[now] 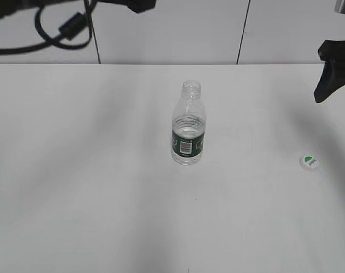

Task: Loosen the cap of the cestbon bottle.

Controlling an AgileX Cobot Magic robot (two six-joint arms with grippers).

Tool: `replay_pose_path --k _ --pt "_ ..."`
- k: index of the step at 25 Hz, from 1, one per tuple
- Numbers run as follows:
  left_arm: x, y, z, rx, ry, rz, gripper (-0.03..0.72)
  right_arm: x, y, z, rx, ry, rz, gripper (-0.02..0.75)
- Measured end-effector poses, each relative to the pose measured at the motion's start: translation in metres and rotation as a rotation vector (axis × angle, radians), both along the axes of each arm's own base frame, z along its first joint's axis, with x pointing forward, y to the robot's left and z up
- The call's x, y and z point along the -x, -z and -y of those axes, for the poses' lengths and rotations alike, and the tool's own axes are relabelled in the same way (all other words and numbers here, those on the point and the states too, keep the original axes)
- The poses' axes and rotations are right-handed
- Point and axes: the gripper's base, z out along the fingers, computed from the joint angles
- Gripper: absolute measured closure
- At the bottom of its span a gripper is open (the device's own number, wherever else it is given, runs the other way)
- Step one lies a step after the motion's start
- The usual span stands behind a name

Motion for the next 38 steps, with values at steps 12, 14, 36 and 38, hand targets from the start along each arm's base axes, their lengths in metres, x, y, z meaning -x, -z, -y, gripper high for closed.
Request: replay_pose_path --k 12,14,36,38 --pt "0.016 -0.01 -0.083 -0.42 -0.653 -0.776 0.127 0.012 -0.017 0.0 -0.005 -0.018 -0.025 0.231" --pt "0.016 -0.003 -0.104 -0.388 -0.712 -0.928 0.127 0.013 -0.017 0.001 0.01 -0.021 -0.024 0.231" --pt "0.15 -0.033 -0.201 -0.134 -0.778 -0.979 0.127 0.155 -0.084 0.014 0.045 -0.023 0.264 0.231" --pt "0.179 -0.033 -0.202 -0.127 -0.793 -0.913 0.133 0.181 -0.086 0.015 0.044 -0.022 0.312 0.231"
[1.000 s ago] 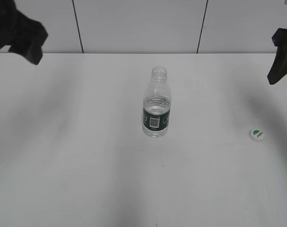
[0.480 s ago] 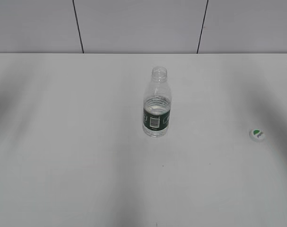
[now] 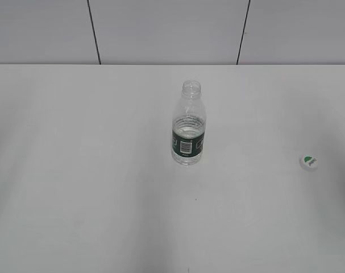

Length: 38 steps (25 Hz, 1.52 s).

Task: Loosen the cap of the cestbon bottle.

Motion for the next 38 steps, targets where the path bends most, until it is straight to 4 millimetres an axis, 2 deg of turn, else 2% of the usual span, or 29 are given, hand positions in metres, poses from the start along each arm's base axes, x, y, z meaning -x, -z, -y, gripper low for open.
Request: replay_pose_path --k 2,3,6,10,13,19,24,38 --pt "0.034 0.0 0.0 -0.009 -0.001 0.088 0.137 0.024 0.004 0.002 0.005 0.001 0.038 0.231" --pt "0.044 0.005 0.001 -0.006 0.0 0.102 0.137 0.041 0.002 0.003 0.005 0.002 0.088 0.231" --pt "0.076 0.022 0.004 0.016 0.007 0.164 0.141 0.072 0.012 0.006 0.016 0.005 0.145 0.231" --pt "0.105 0.047 0.006 0.038 0.017 0.232 0.16 0.105 0.025 0.01 0.023 0.016 0.274 0.231" --pt "0.122 0.059 0.006 0.022 0.027 0.315 0.165 0.121 0.041 0.013 0.033 0.027 0.353 0.231" --pt "0.139 0.073 0.005 -0.007 0.025 0.456 0.179 0.145 0.074 0.016 0.047 0.034 0.454 0.231" --pt "0.139 0.076 0.005 -0.01 0.025 0.541 0.18 0.165 0.076 0.017 0.049 0.037 0.582 0.231" --pt "0.137 0.077 0.005 -0.01 0.025 0.549 0.238 0.164 0.079 0.02 0.076 0.044 0.58 0.231"
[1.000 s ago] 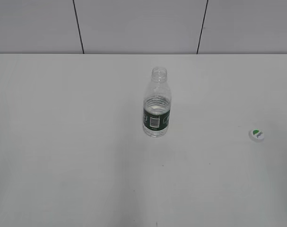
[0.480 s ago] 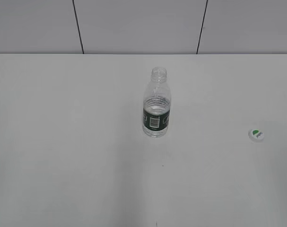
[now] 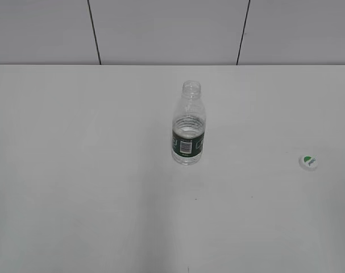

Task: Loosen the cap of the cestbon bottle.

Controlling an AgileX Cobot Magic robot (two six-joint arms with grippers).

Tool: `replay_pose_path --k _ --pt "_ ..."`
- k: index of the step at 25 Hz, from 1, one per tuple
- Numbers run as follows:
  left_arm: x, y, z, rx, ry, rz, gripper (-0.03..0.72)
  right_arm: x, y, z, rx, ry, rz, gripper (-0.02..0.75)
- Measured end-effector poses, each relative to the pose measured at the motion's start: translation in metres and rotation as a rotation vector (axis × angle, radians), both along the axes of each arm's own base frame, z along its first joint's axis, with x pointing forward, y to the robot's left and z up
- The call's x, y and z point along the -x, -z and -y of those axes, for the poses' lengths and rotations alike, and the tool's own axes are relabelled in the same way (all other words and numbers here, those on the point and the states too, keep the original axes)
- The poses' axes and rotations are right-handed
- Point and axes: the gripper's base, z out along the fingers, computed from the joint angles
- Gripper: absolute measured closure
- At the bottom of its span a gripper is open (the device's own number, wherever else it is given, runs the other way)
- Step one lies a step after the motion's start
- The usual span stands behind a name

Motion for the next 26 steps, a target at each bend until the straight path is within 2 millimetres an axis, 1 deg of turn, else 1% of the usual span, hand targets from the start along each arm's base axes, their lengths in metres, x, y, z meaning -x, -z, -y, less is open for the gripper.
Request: replay_pose_path --k 5,26 --pt "-0.0001 0.0001 0.0 0.0 0.0 0.0 0.24 -0.0002 0.0001 0.0028 0.03 0.019 0.002 0.231" --pt "-0.0002 0.0002 -0.0002 0.0 0.021 0.0 0.252 -0.0003 0.0 0.0029 0.016 0.027 0.001 0.237"
